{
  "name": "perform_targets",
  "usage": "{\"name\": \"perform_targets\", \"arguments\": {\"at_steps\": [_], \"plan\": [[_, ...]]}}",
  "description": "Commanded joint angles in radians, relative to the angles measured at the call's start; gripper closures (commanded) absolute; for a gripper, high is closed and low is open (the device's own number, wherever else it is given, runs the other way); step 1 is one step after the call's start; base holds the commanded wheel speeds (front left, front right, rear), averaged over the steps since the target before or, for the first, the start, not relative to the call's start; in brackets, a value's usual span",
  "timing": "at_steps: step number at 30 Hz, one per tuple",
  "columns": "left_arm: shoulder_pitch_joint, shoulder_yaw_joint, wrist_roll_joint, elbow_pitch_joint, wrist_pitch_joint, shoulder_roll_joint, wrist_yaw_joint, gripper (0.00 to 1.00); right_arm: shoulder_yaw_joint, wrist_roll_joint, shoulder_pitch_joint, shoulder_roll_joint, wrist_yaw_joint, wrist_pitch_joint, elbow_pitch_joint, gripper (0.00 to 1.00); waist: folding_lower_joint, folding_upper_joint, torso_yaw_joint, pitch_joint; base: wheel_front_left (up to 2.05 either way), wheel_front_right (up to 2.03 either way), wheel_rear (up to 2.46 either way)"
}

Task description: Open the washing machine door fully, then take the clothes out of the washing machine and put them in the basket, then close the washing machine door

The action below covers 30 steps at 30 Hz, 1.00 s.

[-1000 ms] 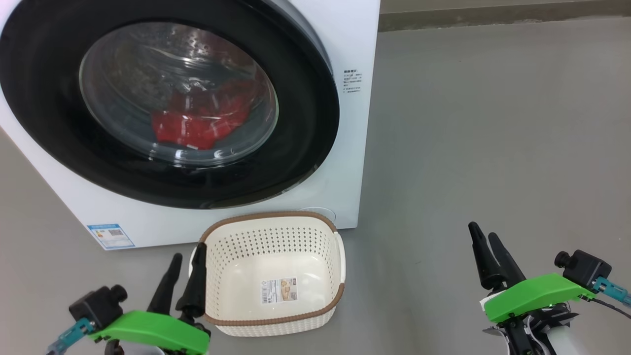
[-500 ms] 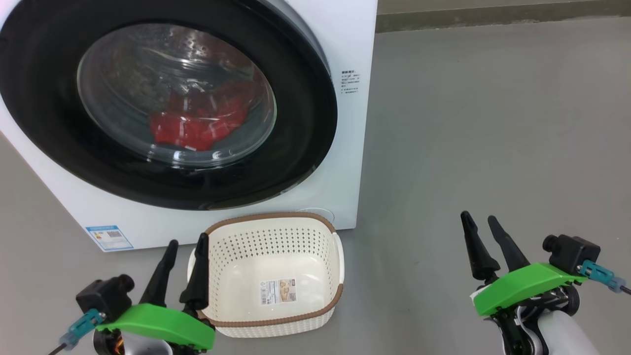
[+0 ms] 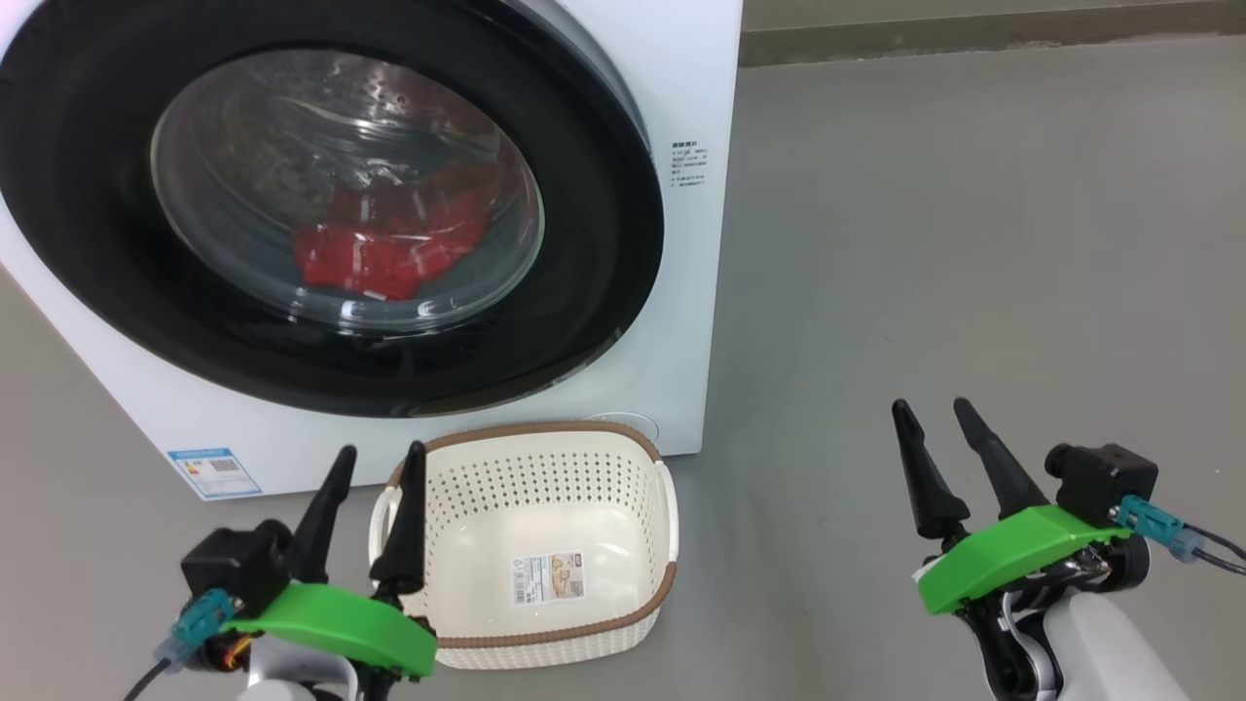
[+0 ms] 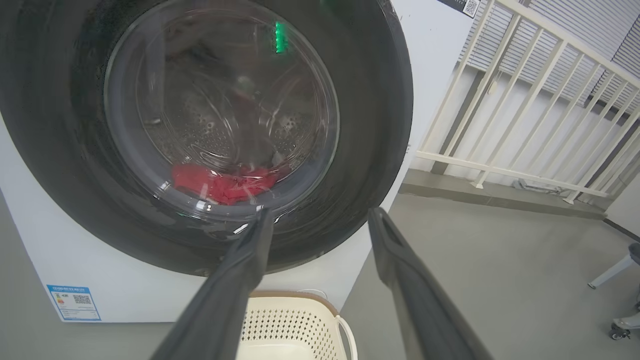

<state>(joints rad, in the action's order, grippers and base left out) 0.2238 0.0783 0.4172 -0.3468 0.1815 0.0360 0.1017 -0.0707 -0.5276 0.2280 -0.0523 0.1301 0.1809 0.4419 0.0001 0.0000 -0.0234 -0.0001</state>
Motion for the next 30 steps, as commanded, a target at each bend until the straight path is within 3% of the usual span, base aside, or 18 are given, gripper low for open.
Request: {"name": "perform_targets", "arguments": {"at_steps": [1, 23, 30], "plan": [[0.059, -0.020, -0.046, 0.021, 0.021, 0.012, 0.003, 0.00, -0.021, 0.045, 0.059, -0.002, 0.000, 0.020, -0.019, 0.00, -0.0001, 0.0000, -0.001, 0.001, 0.00, 0.00, 0.00], [0.115, -0.015, -0.247, -0.019, 0.080, 0.014, -0.007, 0.00, -0.053, 0.280, 0.111, -0.002, 0.001, 0.081, 0.012, 0.00, -0.0001, 0.0000, 0.001, -0.002, 0.00, 0.00, 0.00], [0.116, -0.014, -0.235, -0.030, 0.080, 0.014, -0.011, 0.00, -0.052, 0.284, 0.109, -0.001, 0.001, 0.081, 0.013, 0.00, -0.0001, 0.0000, 0.000, -0.002, 0.00, 0.00, 0.00]]}}
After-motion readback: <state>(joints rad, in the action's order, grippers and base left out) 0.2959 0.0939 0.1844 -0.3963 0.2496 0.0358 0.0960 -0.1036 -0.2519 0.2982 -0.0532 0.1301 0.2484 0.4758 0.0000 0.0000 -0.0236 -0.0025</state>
